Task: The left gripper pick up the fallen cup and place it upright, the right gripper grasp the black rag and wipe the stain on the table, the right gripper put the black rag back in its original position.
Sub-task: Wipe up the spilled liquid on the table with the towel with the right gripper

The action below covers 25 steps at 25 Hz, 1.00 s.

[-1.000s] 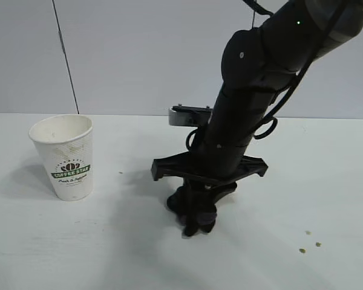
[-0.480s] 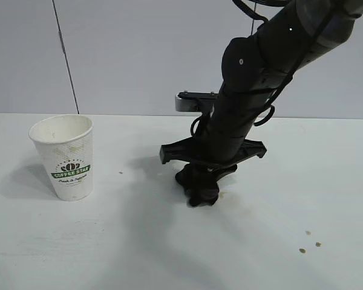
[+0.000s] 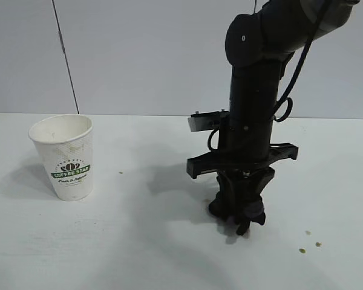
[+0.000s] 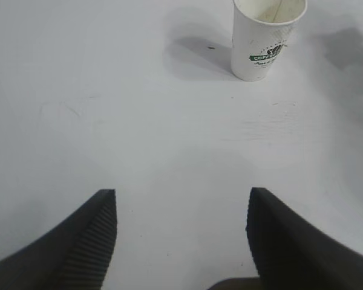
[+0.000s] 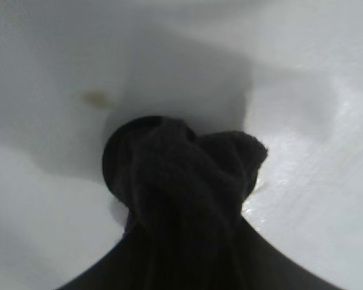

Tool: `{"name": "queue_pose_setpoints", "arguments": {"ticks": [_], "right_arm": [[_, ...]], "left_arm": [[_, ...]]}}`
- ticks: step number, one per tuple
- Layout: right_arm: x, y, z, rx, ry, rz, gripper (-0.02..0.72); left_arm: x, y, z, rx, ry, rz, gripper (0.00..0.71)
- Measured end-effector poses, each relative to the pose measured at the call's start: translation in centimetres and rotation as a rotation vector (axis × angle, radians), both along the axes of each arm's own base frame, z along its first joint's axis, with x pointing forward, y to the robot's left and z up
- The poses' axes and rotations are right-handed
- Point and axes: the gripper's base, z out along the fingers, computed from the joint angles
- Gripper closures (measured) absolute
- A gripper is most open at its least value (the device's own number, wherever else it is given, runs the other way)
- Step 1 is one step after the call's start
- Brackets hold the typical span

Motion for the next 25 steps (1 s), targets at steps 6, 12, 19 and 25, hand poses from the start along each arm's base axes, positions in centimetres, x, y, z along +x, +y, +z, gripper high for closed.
{"name": "queue_pose_setpoints", "arguments": {"ticks": [6, 12, 19, 25], "right_arm": [[2.1, 1.2, -0.3, 0.114, -0.221, -0.043, 0.567], [3.3, 1.5, -0.8, 0.102, -0.351, -0.059, 0.567], [0.5, 0.1, -0.8, -0.054, -0.050, 0.026, 0.567], [-0.9, -0.7, -0.7, -0.137, 0.112, 0.134, 0.567]], "left_arm": [[0.0, 0.0, 0.0, 0.000, 0.000, 0.000, 0.258], [0.0, 0.0, 0.0, 0.001, 0.000, 0.000, 0.258], [0.0, 0.0, 0.0, 0.001, 0.000, 0.000, 0.258], [0.0, 0.0, 0.0, 0.001, 0.000, 0.000, 0.258]]}}
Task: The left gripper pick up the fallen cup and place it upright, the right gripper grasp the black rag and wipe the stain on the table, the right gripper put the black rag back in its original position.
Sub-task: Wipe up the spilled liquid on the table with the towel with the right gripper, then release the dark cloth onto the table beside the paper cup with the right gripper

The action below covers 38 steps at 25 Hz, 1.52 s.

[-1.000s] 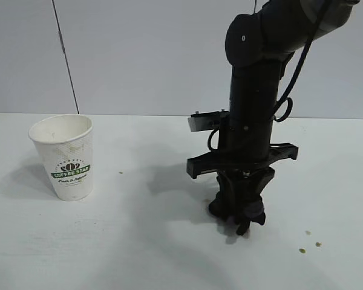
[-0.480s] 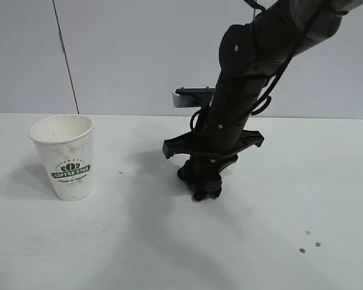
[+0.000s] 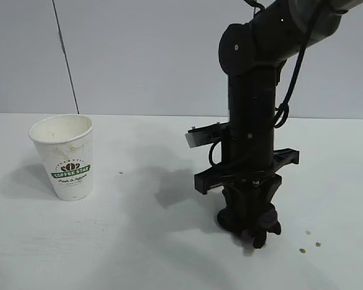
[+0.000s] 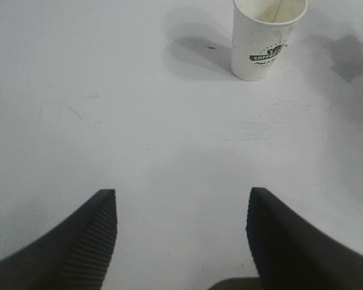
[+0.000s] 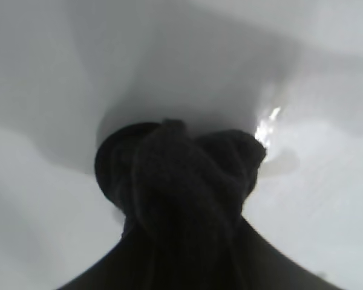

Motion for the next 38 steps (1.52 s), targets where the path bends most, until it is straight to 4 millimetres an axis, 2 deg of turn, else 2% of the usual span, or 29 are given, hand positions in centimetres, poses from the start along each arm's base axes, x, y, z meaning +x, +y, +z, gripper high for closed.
{"name": "queue_pose_setpoints", "arguments": {"ticks": [6, 8, 12, 15, 17, 21, 24, 29, 30, 35, 38], "right_arm": [[0.9, -1.3, 0.0, -0.111, -0.083, 0.012, 0.567], [1.8, -2.7, 0.1, -0.171, -0.138, -0.029, 0.567], [3.5, -7.0, 0.2, -0.225, -0.184, -0.171, 0.567], [3.7, -8.0, 0.1, -0.142, -0.148, -0.238, 0.567], [3.6, -7.2, 0.1, -0.048, -0.125, -0.238, 0.567], [3.4, -3.5, 0.9, 0.166, -0.160, -0.206, 0.567], [3.0, -1.2, 1.8, 0.223, -0.209, -0.153, 0.567], [2.7, -0.3, 2.1, 0.223, -0.215, -0.115, 0.552], [2.7, -0.3, 2.1, 0.220, -0.210, -0.114, 0.524], [2.6, -0.3, 2.1, 0.210, -0.196, -0.122, 0.237], [2.9, -0.4, 2.7, 0.214, -0.216, -0.177, 0.187]], "left_arm": [[0.0, 0.0, 0.0, 0.000, 0.000, 0.000, 0.258], [0.0, 0.0, 0.0, 0.000, 0.000, 0.000, 0.258], [0.0, 0.0, 0.0, 0.000, 0.000, 0.000, 0.258], [0.0, 0.0, 0.0, 0.000, 0.000, 0.000, 0.258], [0.0, 0.0, 0.0, 0.000, 0.000, 0.000, 0.258], [0.0, 0.0, 0.0, 0.000, 0.000, 0.000, 0.258], [0.0, 0.0, 0.0, 0.000, 0.000, 0.000, 0.258], [0.0, 0.0, 0.0, 0.000, 0.000, 0.000, 0.258], [0.0, 0.0, 0.0, 0.000, 0.000, 0.000, 0.258], [0.0, 0.0, 0.0, 0.000, 0.000, 0.000, 0.258], [0.0, 0.0, 0.0, 0.000, 0.000, 0.000, 0.258]]}}
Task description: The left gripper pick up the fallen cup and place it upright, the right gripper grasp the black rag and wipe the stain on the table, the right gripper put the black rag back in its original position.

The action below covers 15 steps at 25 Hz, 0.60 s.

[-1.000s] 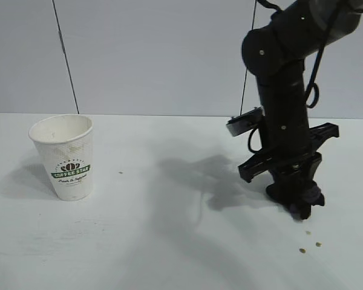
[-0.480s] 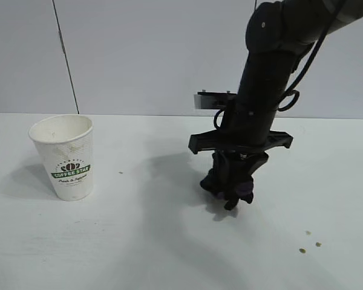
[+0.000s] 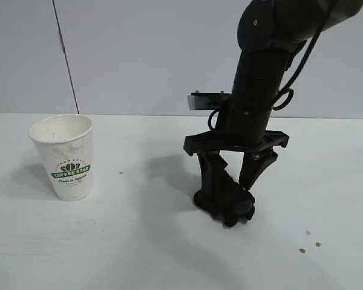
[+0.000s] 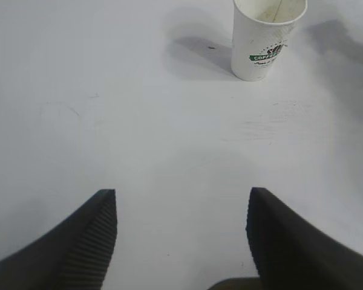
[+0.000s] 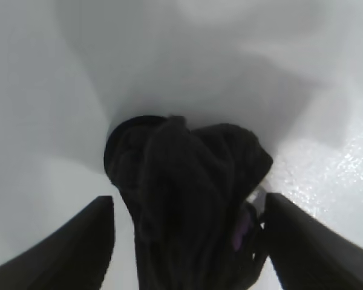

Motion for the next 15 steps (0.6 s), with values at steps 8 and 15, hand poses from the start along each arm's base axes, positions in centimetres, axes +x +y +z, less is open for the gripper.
{"name": "queue_pose_setpoints", "arguments": {"ticks": [8, 15], "right_arm": [[1.3, -4.8, 7.9, -0.076, -0.248, -0.073, 0.176], [0.0, -16.4, 15.7, -0.204, -0.400, -0.326, 0.178]], "left_arm": [[0.0, 0.0, 0.0, 0.002, 0.000, 0.001, 0.258], [0.0, 0.0, 0.0, 0.002, 0.000, 0.001, 0.258]]}}
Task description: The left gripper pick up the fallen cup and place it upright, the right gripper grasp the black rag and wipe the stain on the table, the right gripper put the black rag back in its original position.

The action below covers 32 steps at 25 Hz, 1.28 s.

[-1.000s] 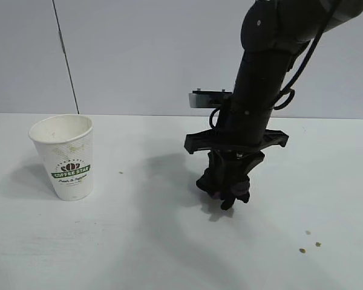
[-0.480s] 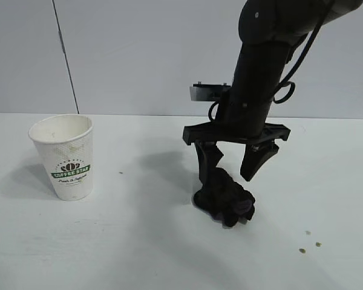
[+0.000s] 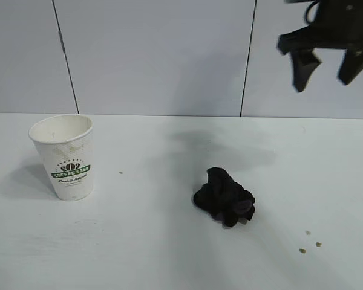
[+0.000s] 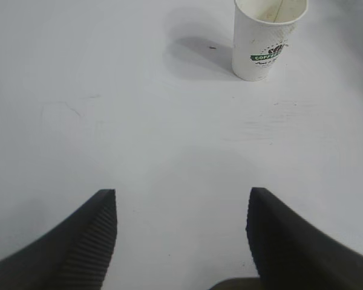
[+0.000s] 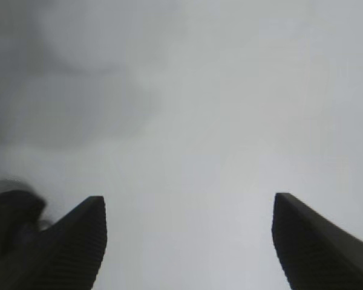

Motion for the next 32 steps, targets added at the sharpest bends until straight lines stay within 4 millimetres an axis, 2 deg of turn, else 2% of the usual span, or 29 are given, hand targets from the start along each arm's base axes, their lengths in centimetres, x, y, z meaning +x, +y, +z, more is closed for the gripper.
{"name": "queue_pose_setpoints", "arguments": {"ticks": [3, 5, 6, 9, 11, 14, 18, 20, 22, 25, 28, 32], "right_arm": [[-2.5, -5.3, 3.6, -0.010, -0.064, -0.146, 0.180], [-5.1, -7.9, 6.6, -0.019, -0.131, -0.225, 0.180], [-6.4, -9.1, 7.9, -0.024, -0.167, -0.266, 0.180], [-11.3, -10.6, 12.5, -0.031, -0.312, -0.354, 0.181], [-15.1, -9.9, 15.7, -0.036, -0.428, -0.370, 0.183], [-21.4, -7.2, 19.7, -0.014, -0.612, -0.331, 0.187], [-30.9, -3.2, 22.3, 0.017, -0.842, -0.205, 0.188], [-35.3, -1.7, 22.1, 0.032, -0.934, -0.154, 0.188], [-39.3, -0.4, 20.8, 0.048, -1.004, -0.117, 0.188], [-42.9, 0.9, 17.3, 0.067, -1.034, -0.077, 0.188], [-44.6, 1.4, 12.7, 0.086, -1.026, -0.061, 0.188], [-44.9, 1.2, 7.0, 0.109, -0.980, -0.035, 0.188]], "left_arm": [[0.0, 0.0, 0.0, 0.000, 0.000, 0.000, 0.258], [0.0, 0.0, 0.0, 0.000, 0.000, 0.000, 0.258], [0.0, 0.0, 0.0, 0.000, 0.000, 0.000, 0.258], [0.0, 0.0, 0.0, 0.000, 0.000, 0.000, 0.258], [0.0, 0.0, 0.0, 0.000, 0.000, 0.000, 0.258], [0.0, 0.0, 0.0, 0.001, 0.000, 0.000, 0.258], [0.0, 0.0, 0.0, 0.001, 0.000, 0.000, 0.258], [0.0, 0.0, 0.0, 0.001, 0.000, 0.000, 0.258], [0.0, 0.0, 0.0, 0.001, 0.000, 0.000, 0.258], [0.0, 0.0, 0.0, 0.001, 0.000, 0.000, 0.258], [0.0, 0.0, 0.0, 0.001, 0.000, 0.000, 0.258], [0.0, 0.0, 0.0, 0.001, 0.000, 0.000, 0.258]]}}
